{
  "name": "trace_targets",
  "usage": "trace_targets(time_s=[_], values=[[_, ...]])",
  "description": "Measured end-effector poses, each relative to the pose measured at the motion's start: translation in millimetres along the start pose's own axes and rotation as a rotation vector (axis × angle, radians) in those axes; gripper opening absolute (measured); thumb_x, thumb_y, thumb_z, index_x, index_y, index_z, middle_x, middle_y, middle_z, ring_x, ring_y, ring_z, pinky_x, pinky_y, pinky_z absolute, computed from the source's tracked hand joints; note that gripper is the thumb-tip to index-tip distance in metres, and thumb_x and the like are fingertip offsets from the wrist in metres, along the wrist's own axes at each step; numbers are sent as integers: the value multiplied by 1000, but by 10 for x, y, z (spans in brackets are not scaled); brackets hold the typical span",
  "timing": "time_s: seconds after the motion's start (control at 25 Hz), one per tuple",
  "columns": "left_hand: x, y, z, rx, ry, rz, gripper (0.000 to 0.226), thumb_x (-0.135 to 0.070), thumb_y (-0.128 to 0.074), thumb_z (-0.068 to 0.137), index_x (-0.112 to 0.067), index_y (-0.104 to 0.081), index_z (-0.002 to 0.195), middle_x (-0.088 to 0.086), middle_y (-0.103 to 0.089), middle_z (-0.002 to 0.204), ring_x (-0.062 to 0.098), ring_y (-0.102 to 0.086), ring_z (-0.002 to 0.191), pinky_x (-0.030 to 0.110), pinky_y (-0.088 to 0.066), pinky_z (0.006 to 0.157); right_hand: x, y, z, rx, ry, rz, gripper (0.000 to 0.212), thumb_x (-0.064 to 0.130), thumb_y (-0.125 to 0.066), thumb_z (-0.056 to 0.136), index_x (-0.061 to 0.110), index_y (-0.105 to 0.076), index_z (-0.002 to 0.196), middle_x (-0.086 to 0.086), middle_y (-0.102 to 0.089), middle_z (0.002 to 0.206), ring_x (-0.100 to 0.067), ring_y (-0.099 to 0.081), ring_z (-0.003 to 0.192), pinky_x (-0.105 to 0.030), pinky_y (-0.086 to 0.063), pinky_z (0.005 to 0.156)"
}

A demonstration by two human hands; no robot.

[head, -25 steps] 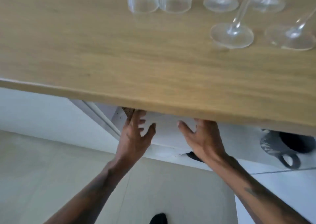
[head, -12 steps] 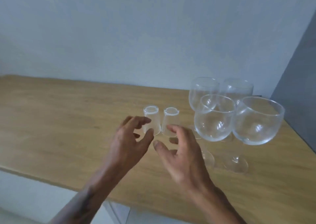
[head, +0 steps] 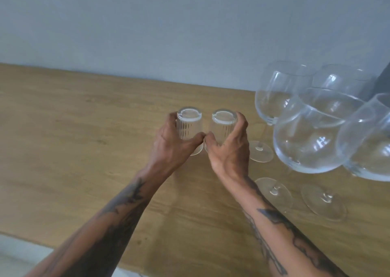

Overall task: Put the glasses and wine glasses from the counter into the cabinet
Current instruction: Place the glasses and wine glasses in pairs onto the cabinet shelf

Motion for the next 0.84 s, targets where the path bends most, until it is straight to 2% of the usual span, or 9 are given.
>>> trace_targets(time_s=[0.12,0.28,0.4,0.52,0.6,0.68,0.72,0.8,0.84], values=[[-31,112,-118,-13,-20,-59,68,-54,-82,67,-29,-53,123,-16,-64,100,11,-68,94,26,-57,74,41,101,-92,-16,53,45,68,28,-73,84,13,-36,139,-6,-56,134,-26,-57,116,-23,-38,81],[-234,467,-618,-53,-12,-66,66,-46,-84,72,-28,-55,127,-14,-69,105,10,-71,96,26,-60,78,343,473,-584,49,172,140,70,29,-75,85,7,-38,139,-10,-60,126,-26,-60,112,-36,-50,94],[-476,931,-1281,-106,-42,-146,64,-41,-86,72,-22,-58,126,-10,-73,108,5,-74,93,26,-62,75,564,1002,-1134,105,270,245,70,28,-75,86,1,-37,137,-9,-61,124,-22,-62,108,-37,-54,92],[-609,1281,-2077,-125,-114,-189,58,-40,-86,75,-19,-59,121,2,-73,113,13,-74,101,28,-62,78,589,1528,-1700,221,314,331,68,31,-73,89,-4,-36,134,-2,-65,114,-12,-68,101,-26,-58,83],[-523,1319,-2605,-87,-139,-204,52,-37,-87,76,-25,-59,119,7,-72,118,21,-72,108,36,-61,85,435,1765,-2067,333,281,347,61,37,-70,89,-4,-45,128,19,-64,103,6,-68,94,-10,-54,78],[-328,1191,-3125,-8,-72,-234,55,-39,-88,74,-33,-60,121,2,-72,120,21,-70,111,40,-59,90,156,1875,-2436,412,204,350,57,39,-71,88,0,-47,122,31,-61,90,15,-65,90,-2,-49,74],[-194,1089,-3339,24,-7,-233,56,-41,-88,72,-38,-60,121,-5,-72,119,16,-70,112,36,-59,92,-19,1869,-2600,439,176,372,59,36,-73,87,2,-45,126,30,-62,94,12,-66,96,-5,-51,79],[111,801,-3629,79,115,-188,55,-45,-87,70,-47,-61,118,-19,-72,116,2,-69,109,19,-57,88,-392,1699,-2880,492,118,419,67,26,-79,84,9,-39,134,20,-65,115,-6,-66,113,-22,-54,93],[286,628,-3695,108,169,-172,54,-45,-87,69,-45,-62,117,-23,-72,113,-2,-68,106,13,-56,85,-596,1550,-2975,497,81,416,68,24,-80,82,12,-38,135,15,-65,122,-11,-65,117,-30,-54,96]])
Point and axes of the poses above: each hand's wrist, its own z-axis towards the middle knuckle, its own y-axis out of the back of the hand, x = y × z, the point moved 7 cm from there along z, towards the middle knuckle
